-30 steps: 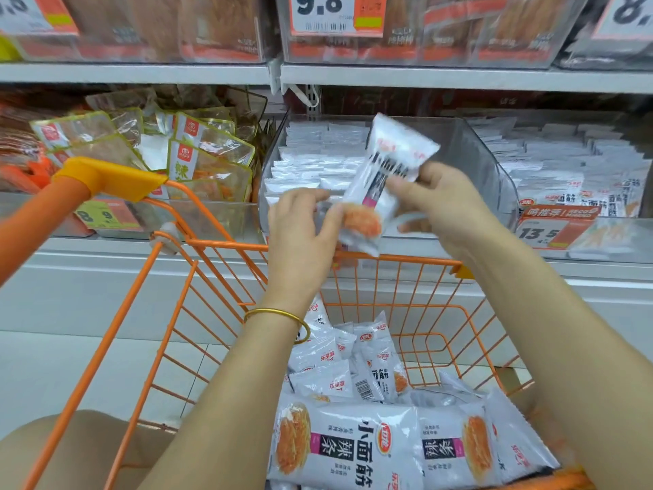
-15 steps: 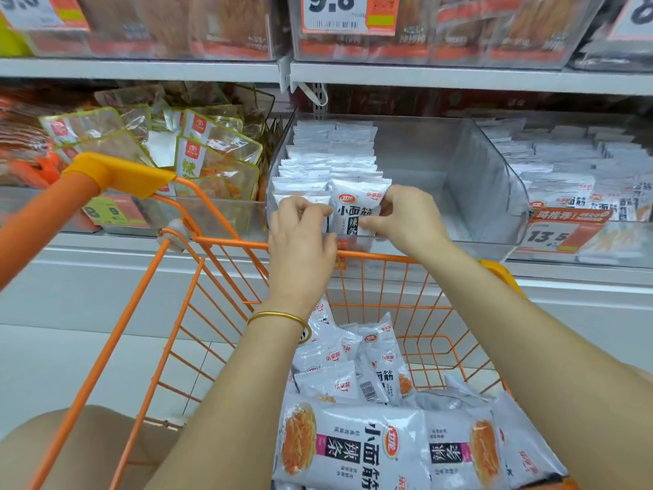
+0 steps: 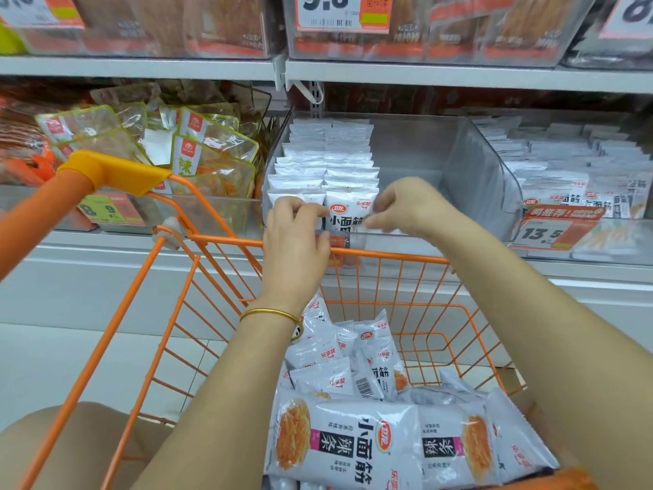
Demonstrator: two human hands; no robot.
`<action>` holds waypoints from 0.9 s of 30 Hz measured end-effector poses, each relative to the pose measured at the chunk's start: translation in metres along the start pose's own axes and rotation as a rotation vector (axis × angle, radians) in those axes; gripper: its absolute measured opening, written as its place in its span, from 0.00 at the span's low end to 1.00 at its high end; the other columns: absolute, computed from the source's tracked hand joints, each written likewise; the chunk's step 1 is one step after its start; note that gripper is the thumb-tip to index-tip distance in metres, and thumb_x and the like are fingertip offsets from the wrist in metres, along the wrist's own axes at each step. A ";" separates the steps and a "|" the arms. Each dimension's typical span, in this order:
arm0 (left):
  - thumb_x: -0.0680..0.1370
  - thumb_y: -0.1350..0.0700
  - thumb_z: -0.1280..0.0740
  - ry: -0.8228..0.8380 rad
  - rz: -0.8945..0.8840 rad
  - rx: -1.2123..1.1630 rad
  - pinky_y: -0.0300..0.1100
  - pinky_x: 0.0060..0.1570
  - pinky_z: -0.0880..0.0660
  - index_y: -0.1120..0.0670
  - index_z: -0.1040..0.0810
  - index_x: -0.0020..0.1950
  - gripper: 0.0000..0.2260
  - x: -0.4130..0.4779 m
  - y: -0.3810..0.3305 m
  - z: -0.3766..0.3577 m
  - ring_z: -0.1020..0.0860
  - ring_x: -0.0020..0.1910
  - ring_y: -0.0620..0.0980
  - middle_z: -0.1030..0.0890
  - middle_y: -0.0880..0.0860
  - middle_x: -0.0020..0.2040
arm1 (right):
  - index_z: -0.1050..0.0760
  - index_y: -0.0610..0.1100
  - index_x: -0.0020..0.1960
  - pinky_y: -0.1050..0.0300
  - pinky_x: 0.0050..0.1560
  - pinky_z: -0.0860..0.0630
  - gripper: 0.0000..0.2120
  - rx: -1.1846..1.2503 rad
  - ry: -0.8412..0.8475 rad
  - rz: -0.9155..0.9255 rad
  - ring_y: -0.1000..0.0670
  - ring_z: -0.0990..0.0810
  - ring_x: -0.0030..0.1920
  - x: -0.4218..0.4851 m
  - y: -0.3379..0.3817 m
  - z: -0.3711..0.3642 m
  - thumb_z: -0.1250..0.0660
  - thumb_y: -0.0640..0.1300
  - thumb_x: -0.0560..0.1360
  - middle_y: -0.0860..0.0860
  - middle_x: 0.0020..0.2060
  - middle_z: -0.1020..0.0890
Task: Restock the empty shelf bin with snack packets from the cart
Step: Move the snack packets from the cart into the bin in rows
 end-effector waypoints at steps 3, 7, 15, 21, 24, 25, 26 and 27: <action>0.75 0.66 0.37 -0.026 0.003 -0.030 0.46 0.56 0.30 0.56 0.22 0.56 0.12 0.001 -0.001 0.002 0.30 0.55 0.54 0.28 0.55 0.52 | 0.24 0.46 0.40 0.49 0.49 0.22 0.03 0.003 -0.337 0.158 0.47 0.19 0.45 -0.040 0.012 0.026 0.30 0.41 0.71 0.51 0.37 0.19; 0.74 0.68 0.38 -0.061 -0.019 -0.056 0.52 0.53 0.28 0.57 0.21 0.54 0.13 0.000 -0.004 0.005 0.29 0.53 0.55 0.27 0.56 0.50 | 0.21 0.43 0.41 0.49 0.46 0.21 0.10 -0.146 0.292 0.179 0.47 0.18 0.40 -0.074 0.004 -0.068 0.32 0.50 0.74 0.47 0.37 0.17; 0.74 0.66 0.38 -0.051 -0.047 -0.094 0.54 0.50 0.26 0.56 0.21 0.52 0.11 -0.001 -0.003 0.003 0.29 0.52 0.54 0.27 0.54 0.49 | 0.27 0.39 0.41 0.54 0.36 0.24 0.11 -0.069 0.517 0.112 0.46 0.23 0.38 -0.075 -0.017 -0.133 0.41 0.42 0.80 0.44 0.39 0.22; 0.74 0.58 0.40 -0.018 -0.052 -0.182 0.53 0.50 0.26 0.54 0.21 0.50 0.10 0.001 -0.009 0.004 0.26 0.49 0.53 0.27 0.48 0.45 | 0.30 0.45 0.37 0.43 0.45 0.18 0.12 0.265 0.293 0.153 0.43 0.20 0.43 -0.064 -0.013 -0.075 0.42 0.38 0.80 0.48 0.38 0.26; 0.77 0.56 0.39 0.033 -0.067 -0.205 0.44 0.50 0.31 0.54 0.21 0.48 0.08 0.000 -0.015 0.003 0.28 0.49 0.51 0.23 0.49 0.44 | 0.30 0.43 0.41 0.48 0.44 0.17 0.10 0.414 0.166 0.190 0.45 0.19 0.43 -0.063 -0.011 -0.039 0.43 0.39 0.81 0.45 0.40 0.25; 0.78 0.55 0.39 0.060 -0.070 -0.220 0.41 0.48 0.33 0.54 0.21 0.48 0.08 -0.001 -0.018 0.002 0.29 0.49 0.51 0.23 0.49 0.43 | 0.31 0.43 0.41 0.49 0.43 0.17 0.10 0.444 0.137 0.197 0.47 0.20 0.40 -0.062 -0.012 -0.030 0.43 0.39 0.81 0.46 0.39 0.24; 0.78 0.54 0.39 0.091 -0.072 -0.242 0.40 0.47 0.33 0.54 0.21 0.48 0.08 -0.003 -0.021 0.000 0.29 0.48 0.51 0.24 0.47 0.41 | 0.31 0.44 0.40 0.50 0.42 0.17 0.11 0.468 0.110 0.201 0.49 0.20 0.37 -0.061 -0.014 -0.023 0.43 0.39 0.81 0.47 0.37 0.24; 0.78 0.53 0.39 0.127 -0.070 -0.276 0.41 0.47 0.32 0.53 0.21 0.48 0.08 -0.004 -0.023 -0.002 0.28 0.48 0.51 0.25 0.45 0.40 | 0.31 0.45 0.39 0.51 0.40 0.18 0.12 0.490 0.083 0.203 0.51 0.20 0.35 -0.060 -0.016 -0.018 0.43 0.39 0.81 0.48 0.35 0.24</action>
Point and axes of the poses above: each hand's wrist, its own x-axis towards the middle knuckle, its own z-axis out of the back of the hand, y = z × x, the point moved 7 cm from there along x, towards the middle knuckle
